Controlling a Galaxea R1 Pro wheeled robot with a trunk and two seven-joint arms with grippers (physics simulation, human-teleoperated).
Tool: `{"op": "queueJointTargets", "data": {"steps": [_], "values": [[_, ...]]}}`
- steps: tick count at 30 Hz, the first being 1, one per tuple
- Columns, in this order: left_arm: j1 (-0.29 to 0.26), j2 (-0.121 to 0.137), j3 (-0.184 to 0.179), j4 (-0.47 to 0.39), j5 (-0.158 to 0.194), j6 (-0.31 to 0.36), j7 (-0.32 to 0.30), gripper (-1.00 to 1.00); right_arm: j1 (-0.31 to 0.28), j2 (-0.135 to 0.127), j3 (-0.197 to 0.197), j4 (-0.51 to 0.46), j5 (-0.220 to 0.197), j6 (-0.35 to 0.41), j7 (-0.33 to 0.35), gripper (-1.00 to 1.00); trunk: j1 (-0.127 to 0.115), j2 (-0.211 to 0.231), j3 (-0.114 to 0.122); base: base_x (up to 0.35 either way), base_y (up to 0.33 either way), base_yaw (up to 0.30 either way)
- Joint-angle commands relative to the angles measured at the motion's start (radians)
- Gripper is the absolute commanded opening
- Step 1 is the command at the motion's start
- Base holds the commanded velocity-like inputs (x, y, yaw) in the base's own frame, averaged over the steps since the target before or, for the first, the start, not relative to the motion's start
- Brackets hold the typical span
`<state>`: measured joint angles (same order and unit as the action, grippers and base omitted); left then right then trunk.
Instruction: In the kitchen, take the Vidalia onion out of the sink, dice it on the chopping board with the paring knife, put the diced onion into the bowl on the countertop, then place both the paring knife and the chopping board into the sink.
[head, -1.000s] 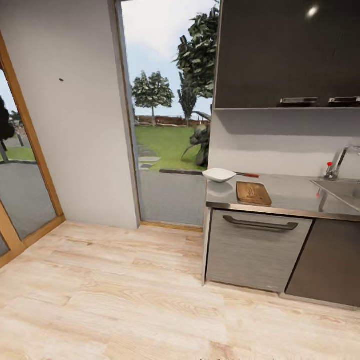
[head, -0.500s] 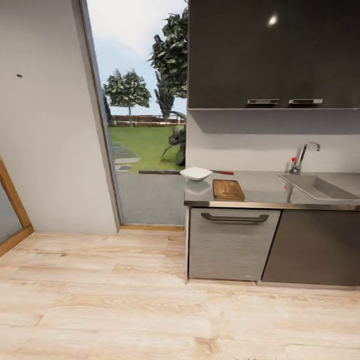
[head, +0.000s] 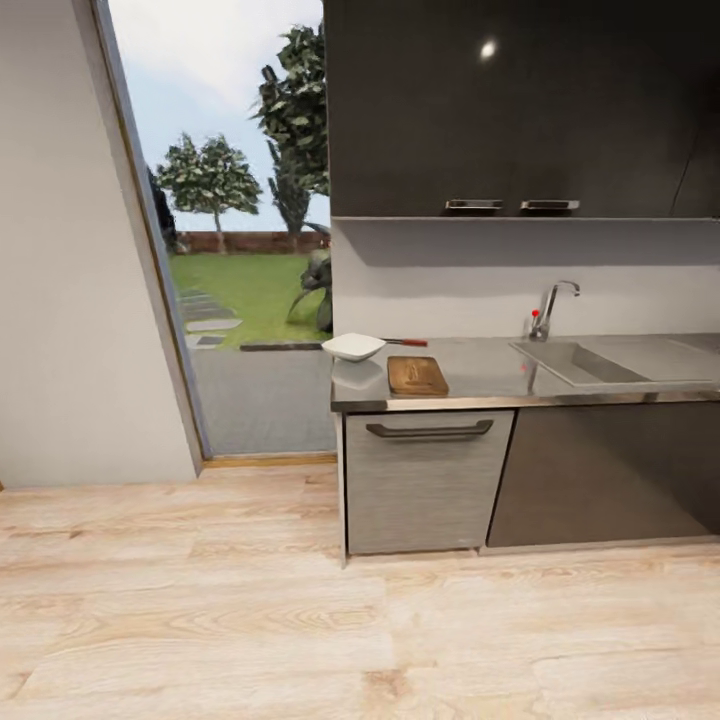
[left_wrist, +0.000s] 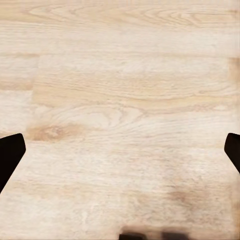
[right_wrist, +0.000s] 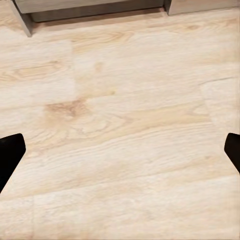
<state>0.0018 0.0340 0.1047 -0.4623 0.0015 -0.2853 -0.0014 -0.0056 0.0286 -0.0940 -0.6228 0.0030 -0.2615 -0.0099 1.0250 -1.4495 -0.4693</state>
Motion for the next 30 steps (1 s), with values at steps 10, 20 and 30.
{"op": "queueJointTargets", "data": {"steps": [10, 20, 30], "values": [[0.0, 0.0, 0.001, -0.001, 0.0, -0.002, 0.0, 1.0, -0.001, 0.001, -0.003, 0.0, 0.001, -0.004, -0.001, 1.0, -0.004, 0.007, 0.002, 0.0, 0.0, -0.01], [0.0, 0.0, 0.003, -0.002, 0.0, -0.002, 0.0, 1.0, -0.001, 0.001, -0.003, 0.0, 0.002, -0.004, -0.001, 1.0, -0.035, 0.063, 0.027, 0.0, 0.0, 0.0], [0.0, 0.0, 0.003, -0.002, 0.0, -0.002, 0.0, 1.0, -0.001, 0.001, -0.003, 0.0, 0.002, -0.004, -0.001, 1.0, -0.073, 0.133, 0.059, 0.0, 0.0, 0.0]]}}
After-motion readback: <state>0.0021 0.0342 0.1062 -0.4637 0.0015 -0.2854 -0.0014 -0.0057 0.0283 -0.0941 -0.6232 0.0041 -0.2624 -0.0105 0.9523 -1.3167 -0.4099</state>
